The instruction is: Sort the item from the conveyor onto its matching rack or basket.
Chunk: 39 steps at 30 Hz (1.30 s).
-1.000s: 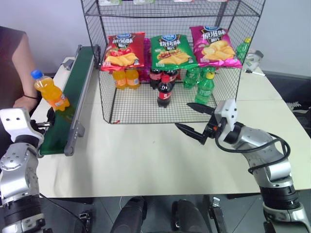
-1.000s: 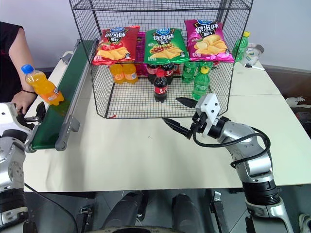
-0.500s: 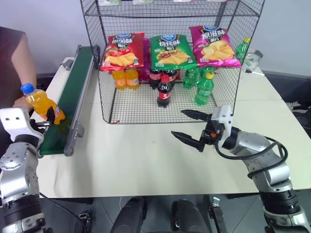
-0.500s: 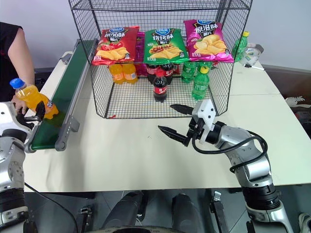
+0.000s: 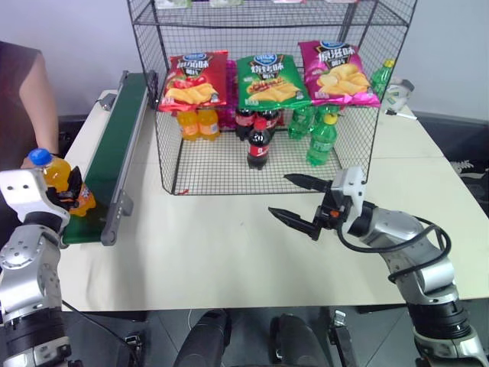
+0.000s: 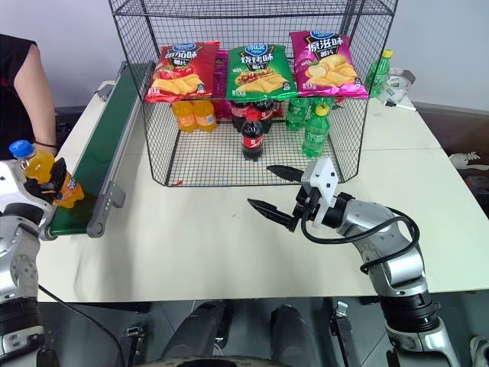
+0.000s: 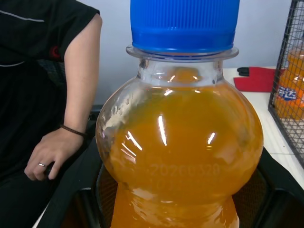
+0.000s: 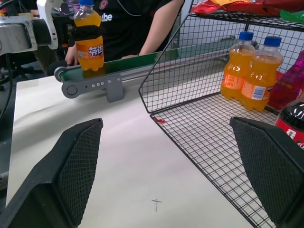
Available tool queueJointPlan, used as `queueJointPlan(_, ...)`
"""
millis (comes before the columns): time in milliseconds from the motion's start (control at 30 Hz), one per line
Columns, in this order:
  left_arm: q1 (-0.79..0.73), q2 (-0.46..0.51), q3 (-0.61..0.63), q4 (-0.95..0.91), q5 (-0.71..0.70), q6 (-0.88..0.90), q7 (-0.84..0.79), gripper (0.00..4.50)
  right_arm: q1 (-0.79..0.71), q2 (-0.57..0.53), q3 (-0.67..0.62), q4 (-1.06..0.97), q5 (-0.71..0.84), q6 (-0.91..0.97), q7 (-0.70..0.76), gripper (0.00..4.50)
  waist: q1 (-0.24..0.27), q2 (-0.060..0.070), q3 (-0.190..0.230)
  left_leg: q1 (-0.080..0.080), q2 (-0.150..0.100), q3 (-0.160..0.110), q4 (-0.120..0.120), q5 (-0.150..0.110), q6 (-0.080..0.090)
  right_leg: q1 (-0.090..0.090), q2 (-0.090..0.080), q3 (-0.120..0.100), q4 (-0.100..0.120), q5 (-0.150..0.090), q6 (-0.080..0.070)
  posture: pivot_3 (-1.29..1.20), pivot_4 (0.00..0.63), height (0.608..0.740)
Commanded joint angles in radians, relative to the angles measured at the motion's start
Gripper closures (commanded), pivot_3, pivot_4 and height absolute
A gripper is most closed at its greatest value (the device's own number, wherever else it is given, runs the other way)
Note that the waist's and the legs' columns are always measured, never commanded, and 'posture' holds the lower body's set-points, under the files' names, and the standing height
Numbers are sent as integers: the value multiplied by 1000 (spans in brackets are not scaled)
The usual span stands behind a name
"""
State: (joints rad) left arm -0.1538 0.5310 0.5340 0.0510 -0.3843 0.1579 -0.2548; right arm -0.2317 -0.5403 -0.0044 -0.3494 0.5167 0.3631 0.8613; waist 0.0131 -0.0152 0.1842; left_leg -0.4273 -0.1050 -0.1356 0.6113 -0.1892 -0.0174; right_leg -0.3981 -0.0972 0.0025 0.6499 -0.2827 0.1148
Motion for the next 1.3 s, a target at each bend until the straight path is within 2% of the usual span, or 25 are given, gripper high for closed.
queueJointPlan(33, -45, 27, 43, -136, -64, -22, -25, 1786, -5, 1, -10, -19, 4, -20, 3, 0, 0, -2, 0, 0, 0, 0, 0, 0, 0, 0, 0, 0, 0, 0, 0, 0, 150, 740)
queueJointPlan(300, -140, 66, -91, -320, -212, 158, -148, 1786, -18, -9, -29, -3, -8, -30, -2, 0, -2, -1, 0, 0, 0, 0, 0, 0, 0, 1, 0, 0, 0, 0, 0, 0, 150, 740)
queueJointPlan(400, -179, 32, -191, -341, -225, 212, -170, 1786, -29, -14, -39, -9, -11, -21, -19, 0, -2, -1, 0, 0, 0, 0, 0, 0, 0, 2, 0, 0, 0, 0, 0, 0, 150, 740)
queueJointPlan(533, -238, -39, -348, -254, -116, 207, -164, 1786, -33, -25, -55, -28, -14, -8, -48, 0, -1, -1, 0, 0, 0, 0, 0, 0, 0, 2, 1, 0, 1, 0, 0, 0, 150, 740)
queueJointPlan(667, -332, -148, -440, -40, 4, 71, -150, 1786, -22, -39, -73, -55, -7, 8, -71, 0, 0, -2, 0, 0, -1, 1, 0, 0, 0, 3, 1, -1, 1, 0, 0, 0, 150, 740)
queueJointPlan(833, -445, -242, -471, 254, 133, -122, -103, 1786, -9, -44, -84, -76, -9, 18, -90, 0, -3, -2, 0, -1, -1, 1, 0, 0, 0, 2, 0, -1, 1, 0, 1, 0, 150, 740)
queueJointPlan(933, -552, -311, -458, 502, 185, -280, -39, 1786, 7, -43, -90, -93, -13, 20, -104, 0, 1, -2, 1, -1, -1, 0, 1, 0, 0, 2, 1, -2, 1, 0, 1, 0, 150, 740)
queueJointPlan(1100, -684, -351, -444, 816, 250, -478, 55, 1786, 31, -45, -99, -109, -13, 15, -116, 0, 1, -3, 1, -1, -2, 0, 2, 0, 0, 3, 0, -3, 1, 1, 1, 0, 150, 740)
queueJointPlan(1300, -774, -373, -428, 1035, 277, -599, 127, 1786, 54, -47, -110, -102, -18, -4, -107, 0, -2, -3, 1, -1, -2, 0, 2, 1, 0, 2, 1, -3, 3, 1, 2, 0, 150, 740)
